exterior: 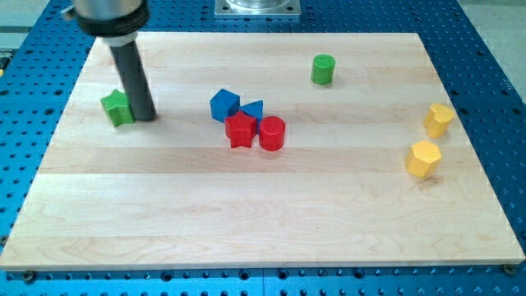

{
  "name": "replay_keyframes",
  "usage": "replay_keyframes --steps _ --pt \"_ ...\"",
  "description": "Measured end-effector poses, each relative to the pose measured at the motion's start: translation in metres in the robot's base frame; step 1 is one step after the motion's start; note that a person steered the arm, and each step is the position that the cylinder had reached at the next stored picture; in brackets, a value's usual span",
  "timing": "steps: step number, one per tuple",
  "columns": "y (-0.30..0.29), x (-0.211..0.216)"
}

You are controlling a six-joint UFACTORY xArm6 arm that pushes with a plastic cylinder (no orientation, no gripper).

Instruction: Nudge the green star to the left center

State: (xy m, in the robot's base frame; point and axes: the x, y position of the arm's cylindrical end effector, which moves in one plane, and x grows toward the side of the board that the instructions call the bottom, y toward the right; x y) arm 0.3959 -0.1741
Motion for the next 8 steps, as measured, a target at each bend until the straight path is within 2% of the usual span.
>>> replay_keyframes --steps 2,3,4,5,6,7,8 --pt "0.003 -0.040" --pt "-0.041 -0.038" --pt "-0.055 -0.033" --pt "-0.026 -0.024" --pt "0.030 -0.031" --pt "0.002 0.020" --pt "-0.028 0.008"
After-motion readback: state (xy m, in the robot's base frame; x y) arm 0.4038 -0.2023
